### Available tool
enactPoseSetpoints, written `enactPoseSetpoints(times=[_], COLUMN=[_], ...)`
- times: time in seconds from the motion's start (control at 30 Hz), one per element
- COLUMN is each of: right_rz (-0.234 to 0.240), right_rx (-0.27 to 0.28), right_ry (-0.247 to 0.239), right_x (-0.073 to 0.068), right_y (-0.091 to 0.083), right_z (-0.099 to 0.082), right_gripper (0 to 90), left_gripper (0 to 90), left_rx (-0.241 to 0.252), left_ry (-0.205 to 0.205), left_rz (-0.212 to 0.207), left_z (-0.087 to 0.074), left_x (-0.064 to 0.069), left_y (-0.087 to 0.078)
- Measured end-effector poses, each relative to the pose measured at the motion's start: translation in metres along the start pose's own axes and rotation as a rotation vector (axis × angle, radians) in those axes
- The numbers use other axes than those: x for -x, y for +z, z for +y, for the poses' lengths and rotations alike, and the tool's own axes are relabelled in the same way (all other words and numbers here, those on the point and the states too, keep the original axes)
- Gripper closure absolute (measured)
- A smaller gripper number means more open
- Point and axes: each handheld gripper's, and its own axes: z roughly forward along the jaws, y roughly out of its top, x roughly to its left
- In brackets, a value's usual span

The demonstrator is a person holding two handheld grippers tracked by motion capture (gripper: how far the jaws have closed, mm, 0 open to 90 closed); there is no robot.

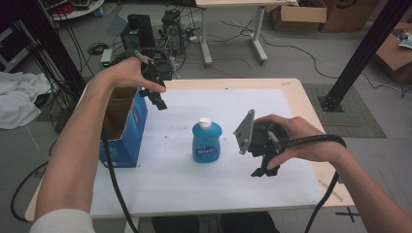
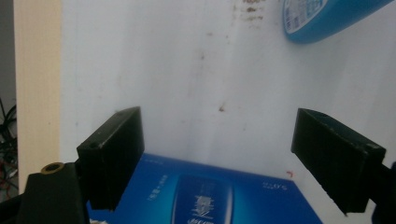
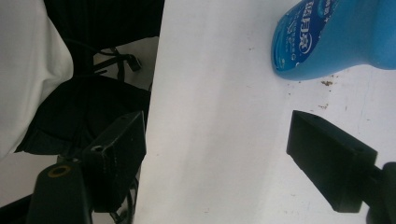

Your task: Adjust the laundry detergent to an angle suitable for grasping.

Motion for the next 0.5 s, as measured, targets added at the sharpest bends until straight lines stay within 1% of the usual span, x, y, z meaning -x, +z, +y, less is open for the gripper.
enactPoseSetpoints(times=[0.03, 0.13, 0.23, 0.27, 0.33, 0.4, 0.43, 0.5], right_rz=[0.0, -0.003, -0.003, -0.003, -0.005, -0.005, -0.006, -0.006], right_rx=[0.0, -0.003, -0.009, -0.006, -0.008, -0.008, -0.009, -0.008], right_ry=[0.001, 0.003, 0.009, 0.009, 0.011, 0.011, 0.008, 0.007], right_x=[0.0, 0.001, 0.0, 0.0, 0.0, -0.001, -0.001, -0.002], right_y=[0.0, 0.0, -0.001, -0.001, -0.001, -0.001, -0.002, -0.002], right_z=[0.0, -0.001, -0.002, -0.003, -0.003, -0.003, -0.002, -0.002], right_gripper=[19.6, 19.6, 19.6, 19.6, 19.6, 19.6, 19.6, 19.6], left_gripper=[17.8, 18.0, 18.0, 18.1, 18.1, 18.1, 18.1, 18.1], left_rx=[0.001, 0.006, -0.004, -0.012, -0.035, -0.032, -0.028, -0.035], left_ry=[-0.007, -0.009, 0.009, 0.009, 0.023, 0.027, 0.027, 0.028], left_rz=[0.004, 0.008, 0.031, 0.039, 0.052, 0.072, 0.077, 0.079], left_z=[0.0, 0.0, 0.0, 0.0, 0.0, 0.001, 0.001, 0.003], left_x=[-0.003, -0.009, -0.013, -0.014, -0.015, -0.017, -0.017, -0.016], left_y=[-0.002, -0.009, -0.015, -0.016, -0.019, -0.022, -0.023, -0.027])
